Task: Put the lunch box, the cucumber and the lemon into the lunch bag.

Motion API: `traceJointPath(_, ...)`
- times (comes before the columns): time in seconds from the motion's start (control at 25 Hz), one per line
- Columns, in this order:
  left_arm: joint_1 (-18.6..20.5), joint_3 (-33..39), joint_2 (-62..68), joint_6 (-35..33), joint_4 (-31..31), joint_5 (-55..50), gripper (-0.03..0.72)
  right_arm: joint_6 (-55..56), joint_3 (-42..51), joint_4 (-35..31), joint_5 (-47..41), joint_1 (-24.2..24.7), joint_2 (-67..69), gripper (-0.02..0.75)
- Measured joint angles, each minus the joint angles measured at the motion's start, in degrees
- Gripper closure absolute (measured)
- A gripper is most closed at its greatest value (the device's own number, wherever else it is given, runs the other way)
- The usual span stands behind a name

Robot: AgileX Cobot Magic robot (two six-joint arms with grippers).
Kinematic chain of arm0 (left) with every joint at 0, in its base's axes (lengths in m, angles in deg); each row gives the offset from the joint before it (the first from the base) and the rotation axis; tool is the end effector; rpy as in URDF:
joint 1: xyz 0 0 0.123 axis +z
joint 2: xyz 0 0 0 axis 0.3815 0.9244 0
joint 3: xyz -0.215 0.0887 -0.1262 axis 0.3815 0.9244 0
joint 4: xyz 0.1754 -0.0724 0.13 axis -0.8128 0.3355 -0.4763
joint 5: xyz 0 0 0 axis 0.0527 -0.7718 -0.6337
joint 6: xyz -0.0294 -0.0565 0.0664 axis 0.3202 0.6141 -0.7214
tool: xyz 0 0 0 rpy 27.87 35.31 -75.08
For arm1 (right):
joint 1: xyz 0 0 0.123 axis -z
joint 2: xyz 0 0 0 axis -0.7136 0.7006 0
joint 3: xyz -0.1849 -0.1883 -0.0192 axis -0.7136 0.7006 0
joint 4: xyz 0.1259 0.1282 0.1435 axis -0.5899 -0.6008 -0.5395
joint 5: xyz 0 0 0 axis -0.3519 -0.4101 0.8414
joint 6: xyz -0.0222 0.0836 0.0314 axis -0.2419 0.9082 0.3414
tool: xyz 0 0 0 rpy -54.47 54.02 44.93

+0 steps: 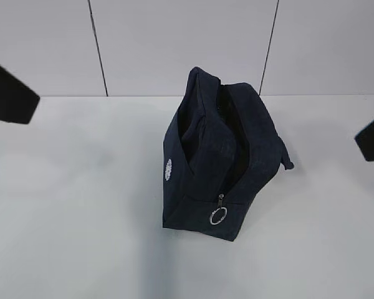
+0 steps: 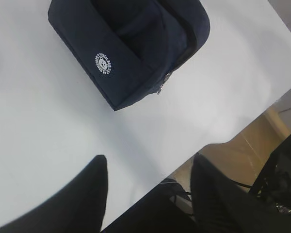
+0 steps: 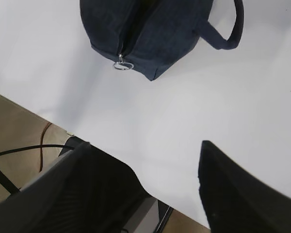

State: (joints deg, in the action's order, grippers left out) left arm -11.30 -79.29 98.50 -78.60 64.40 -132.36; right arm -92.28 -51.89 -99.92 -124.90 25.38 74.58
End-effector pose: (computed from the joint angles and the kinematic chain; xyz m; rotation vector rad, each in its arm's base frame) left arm 0.1443 -0.1262 0.3655 0.6096 2.4198 -0.6769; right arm 0.1598 0.0779 0.3568 -0.5838 2.5754 0.3657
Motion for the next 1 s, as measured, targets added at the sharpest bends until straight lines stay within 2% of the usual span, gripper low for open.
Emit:
traceJointPath(0.28, -0.04, 5.39, -9.15, 0.58, -0.09, 0.20, 0.287, -0.24, 15.94, -1.33, 13.22, 0.00, -19.29, 0.223)
traceJointPath(0.4, -0.04, 5.62, -10.15, 0.58, -0.23, -0.32, 0.287, 0.27, 20.47, -1.61, 15.09, 0.00, -24.56, 0.225)
traceJointPath(0.64, -0.04, 5.62, -10.26, 0.58, -0.23, -1.24, 0.287, 0.13, 22.79, -0.67, 17.39, 0.00, -26.50, 0.225)
traceJointPath(0.76, -0.04, 5.62, -10.26, 0.58, -0.26, -1.37, 0.287, -0.22, 24.71, -0.67, 22.28, 0.00, -26.50, 0.225)
traceJointPath(1.0, -0.04, 5.62, -10.26, 0.58, -0.39, -1.37, 0.287, -1.58, 34.25, -0.74, 34.07, 0.00, -28.28, 0.225)
